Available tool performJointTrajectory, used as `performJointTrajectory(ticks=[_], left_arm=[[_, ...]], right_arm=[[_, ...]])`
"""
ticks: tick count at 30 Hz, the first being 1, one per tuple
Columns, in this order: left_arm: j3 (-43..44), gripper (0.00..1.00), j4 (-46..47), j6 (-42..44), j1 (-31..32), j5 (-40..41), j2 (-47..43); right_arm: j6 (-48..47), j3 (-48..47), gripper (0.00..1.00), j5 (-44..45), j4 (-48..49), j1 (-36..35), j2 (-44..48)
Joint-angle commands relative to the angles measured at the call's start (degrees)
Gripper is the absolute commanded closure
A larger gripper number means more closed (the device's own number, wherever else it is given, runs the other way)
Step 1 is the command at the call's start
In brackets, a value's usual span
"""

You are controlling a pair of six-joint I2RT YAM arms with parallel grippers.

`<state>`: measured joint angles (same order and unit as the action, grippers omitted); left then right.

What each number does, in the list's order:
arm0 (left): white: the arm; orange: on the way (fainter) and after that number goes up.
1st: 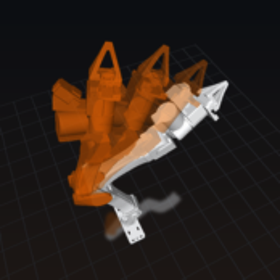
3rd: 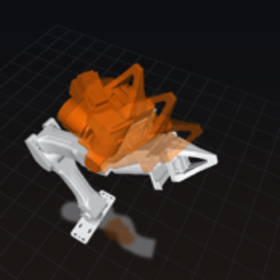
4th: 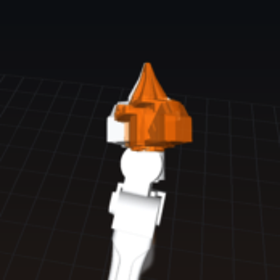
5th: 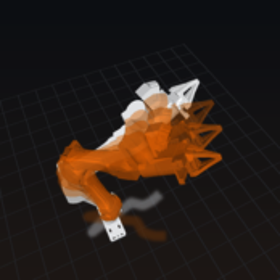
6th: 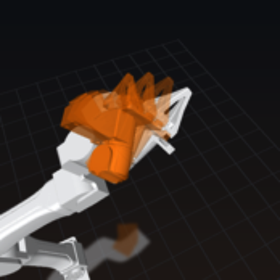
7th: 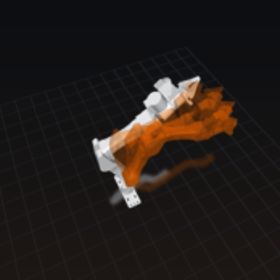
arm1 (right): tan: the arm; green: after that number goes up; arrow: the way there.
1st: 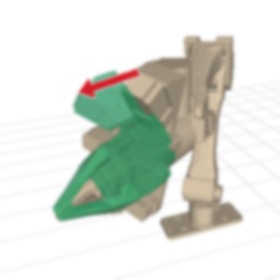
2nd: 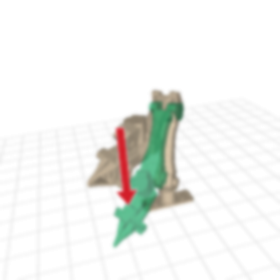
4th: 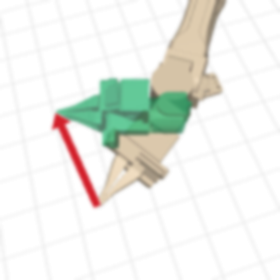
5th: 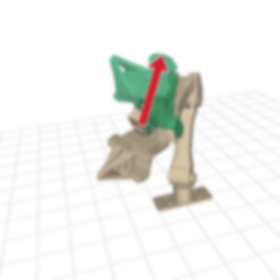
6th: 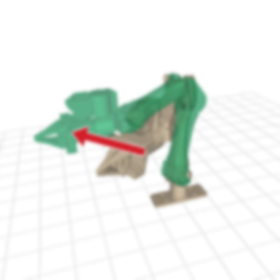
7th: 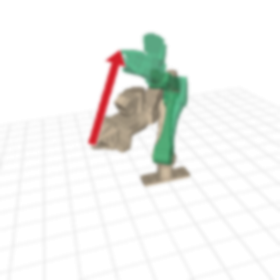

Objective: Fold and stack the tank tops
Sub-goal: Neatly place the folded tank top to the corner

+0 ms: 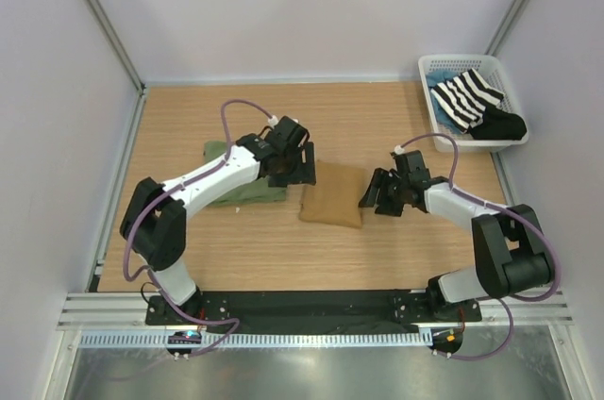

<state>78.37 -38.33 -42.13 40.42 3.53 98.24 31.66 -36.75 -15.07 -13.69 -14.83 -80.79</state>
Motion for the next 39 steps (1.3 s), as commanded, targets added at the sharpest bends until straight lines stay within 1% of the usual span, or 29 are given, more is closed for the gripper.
performJointTrajectory(ticks=[1,4,9,10,13,20,22,24,28,31,34,37,39], left_arm=[[-3.3,0.23,6.94,-1.11,-0.08,-7.92,-0.15],[-4.63,0.21,10.89,-1.99,-0.17,-10.21,2.04],[-2.17,0.23,12.31,-2.87,-0.26,-12.49,7.57],[-1.73,0.23,12.4,-2.96,-0.26,-12.67,8.98],[-0.67,0.25,13.01,-3.13,-0.43,-13.02,10.39],[-2.17,0.27,14.51,-3.4,-1.57,-12.58,9.87],[-3.04,0.28,15.38,-3.75,-1.93,-12.84,9.61],[-4.01,0.28,16.43,-4.1,-2.28,-13.02,8.99],[-4.72,0.28,17.23,-4.63,-2.89,-13.9,8.64],[-4.8,0.28,17.23,-4.98,-3.25,-14.16,9.34],[-5.07,0.25,16.88,-5.16,-3.51,-13.29,9.87],[-5.86,0.23,16.88,-5.59,-3.69,-12.23,10.31],[-5.95,0.23,17.49,-5.86,-3.69,-12.67,10.83]], right_arm=[[1.3,-3.32,0.38,-2.33,6.22,-0.02,-2.17],[1.91,-4.46,0.38,-2.25,7.01,-0.02,-4.28],[2.35,-5.26,0.4,-0.4,7.01,-0.11,-6.48],[2.53,-5.26,0.45,0.65,6.49,-0.02,-6.66],[2.97,-4.73,0.52,3.45,4.91,-0.02,-5.26],[2.88,-3.59,0.52,6.63,3.76,0.07,1.42],[2.71,-4.2,0.49,6.19,4.29,0.07,2.13],[2.18,-4.73,0.41,4.44,4.55,0.06,1.78],[1.57,-7.1,0.38,0.66,5.17,0.15,-1.9],[1.65,-7.72,0.38,-0.57,6.13,0.06,-5.59],[2.0,-7.46,0.39,-1.54,7.98,0.06,-8.23],[2.53,-7.37,0.45,-2.15,9.3,0.15,-9.64],[2.71,-7.54,0.49,-2.33,9.56,0.15,-10.7]])
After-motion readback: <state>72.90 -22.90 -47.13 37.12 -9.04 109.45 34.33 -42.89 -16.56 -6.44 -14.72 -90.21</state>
